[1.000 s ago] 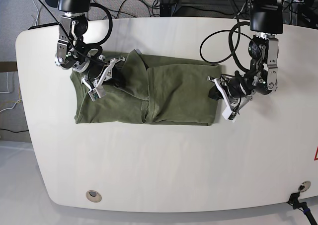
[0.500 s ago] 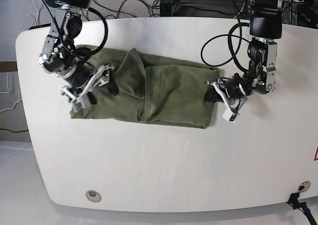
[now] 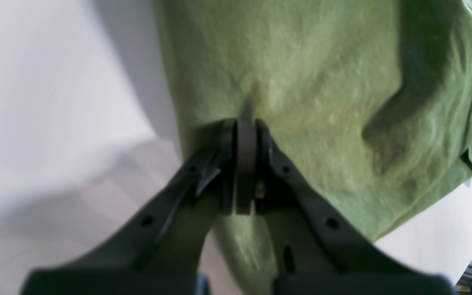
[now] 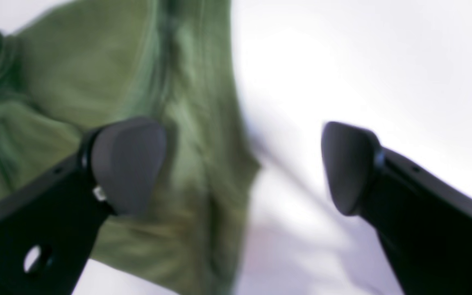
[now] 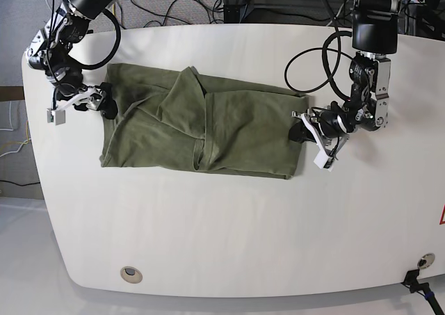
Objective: Fold the T-shirt properly
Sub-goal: 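Release the strip's other end and reposition the right gripper onto it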
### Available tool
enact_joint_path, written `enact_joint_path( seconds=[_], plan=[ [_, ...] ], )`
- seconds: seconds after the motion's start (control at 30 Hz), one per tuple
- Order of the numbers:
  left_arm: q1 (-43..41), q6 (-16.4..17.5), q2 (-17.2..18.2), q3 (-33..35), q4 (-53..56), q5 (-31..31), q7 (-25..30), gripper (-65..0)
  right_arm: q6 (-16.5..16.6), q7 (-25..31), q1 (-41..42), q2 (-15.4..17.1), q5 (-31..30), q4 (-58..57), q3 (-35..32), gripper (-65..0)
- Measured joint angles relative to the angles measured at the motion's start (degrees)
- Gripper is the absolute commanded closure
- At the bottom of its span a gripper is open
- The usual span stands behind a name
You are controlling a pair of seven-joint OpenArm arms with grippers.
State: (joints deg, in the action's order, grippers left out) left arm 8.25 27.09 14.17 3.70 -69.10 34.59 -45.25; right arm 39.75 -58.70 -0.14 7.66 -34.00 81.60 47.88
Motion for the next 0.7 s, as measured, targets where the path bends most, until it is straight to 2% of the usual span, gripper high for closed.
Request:
enact_joint_path(
  seconds=[0.1, 0.23, 0.37, 0.4, 0.47, 0.5, 0.6, 0.63, 0.7],
  plan=[
    [0.0, 0.0, 0.0, 0.0, -0.1, 0.0, -0.2, 0.0, 0.1, 0.2, 0.7, -0.6, -0.8, -0.9, -1.9, -61.5],
    [0.0, 0.0, 0.0, 0.0, -0.1, 0.0, -0.1, 0.0, 0.2, 0.1, 2.3, -4.4, -1.0, -0.4, -2.5, -61.5],
    [0.0, 0.0, 0.0, 0.0, -0.1, 0.0, -0.2, 0.0, -0.3, 0.2, 3.1, -5.1, -0.3, -0.5, -5.7, -60.6],
    [0.0, 0.0, 0.0, 0.0, -0.1, 0.0, -0.2, 0.0, -0.2, 0.1, 3.2, -5.4, -0.4, -0.4, -7.2, -58.2],
    [0.0, 0.0, 0.0, 0.0, -0.1, 0.0, -0.2, 0.0, -0.1, 0.0, 3.4, -6.1, -0.5, -0.5, -8.9, -47.0],
    [0.0, 0.0, 0.0, 0.0, -0.1, 0.0, -0.2, 0.0, -0.1, 0.2, 3.4, -6.1, -0.5, -0.7, -9.5, -38.0],
    [0.0, 0.0, 0.0, 0.0, -0.1, 0.0, -0.3, 0.0, -0.4, 1.6, 3.3, -5.7, 0.3, -0.7, -9.7, -2.4],
    [0.0, 0.0, 0.0, 0.0, -0.1, 0.0, -0.3, 0.0, -0.3, 1.7, 3.3, -5.6, 0.3, -0.7, -9.7, 0.0],
    [0.0, 0.0, 0.0, 0.0, -0.1, 0.0, -0.3, 0.0, -0.3, 1.9, 3.2, -5.3, 0.3, -0.6, -10.4, 0.0]
  ],
)
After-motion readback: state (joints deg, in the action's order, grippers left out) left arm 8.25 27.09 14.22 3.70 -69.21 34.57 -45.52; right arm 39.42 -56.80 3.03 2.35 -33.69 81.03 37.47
